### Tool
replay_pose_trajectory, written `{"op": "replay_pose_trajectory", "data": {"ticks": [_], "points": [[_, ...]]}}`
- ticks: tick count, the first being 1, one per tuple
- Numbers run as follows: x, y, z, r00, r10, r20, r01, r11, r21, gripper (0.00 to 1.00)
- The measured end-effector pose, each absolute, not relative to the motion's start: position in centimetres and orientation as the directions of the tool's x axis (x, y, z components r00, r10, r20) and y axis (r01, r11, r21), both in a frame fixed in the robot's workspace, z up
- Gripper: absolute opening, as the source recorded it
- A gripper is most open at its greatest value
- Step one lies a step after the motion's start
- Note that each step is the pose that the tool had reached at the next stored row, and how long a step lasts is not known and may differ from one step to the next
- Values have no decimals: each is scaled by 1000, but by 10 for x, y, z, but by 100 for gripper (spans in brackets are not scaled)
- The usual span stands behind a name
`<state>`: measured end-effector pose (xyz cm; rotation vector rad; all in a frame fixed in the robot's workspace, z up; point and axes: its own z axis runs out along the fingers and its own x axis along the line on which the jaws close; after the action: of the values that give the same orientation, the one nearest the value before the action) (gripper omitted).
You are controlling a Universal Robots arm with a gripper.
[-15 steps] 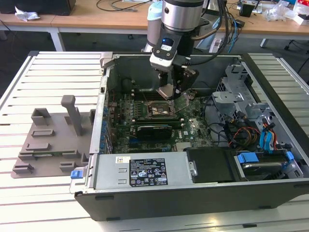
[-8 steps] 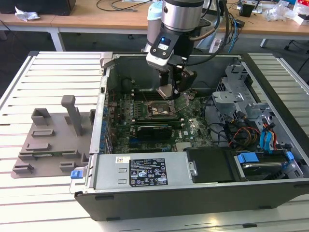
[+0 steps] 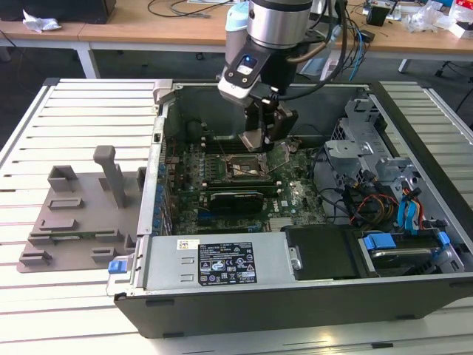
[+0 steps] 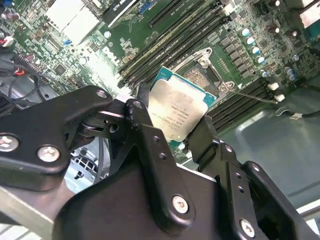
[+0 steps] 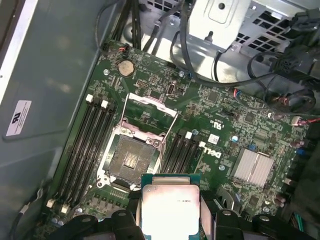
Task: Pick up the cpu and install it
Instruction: 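Place the cpu into insertion slot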
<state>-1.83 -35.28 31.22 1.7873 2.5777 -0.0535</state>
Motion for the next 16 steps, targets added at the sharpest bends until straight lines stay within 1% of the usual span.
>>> {"op": "replay_pose_trajectory", "data": {"ticks": [16], "points": [[-18, -353, 312, -170, 985, -23, 985, 169, -26, 55]]}}
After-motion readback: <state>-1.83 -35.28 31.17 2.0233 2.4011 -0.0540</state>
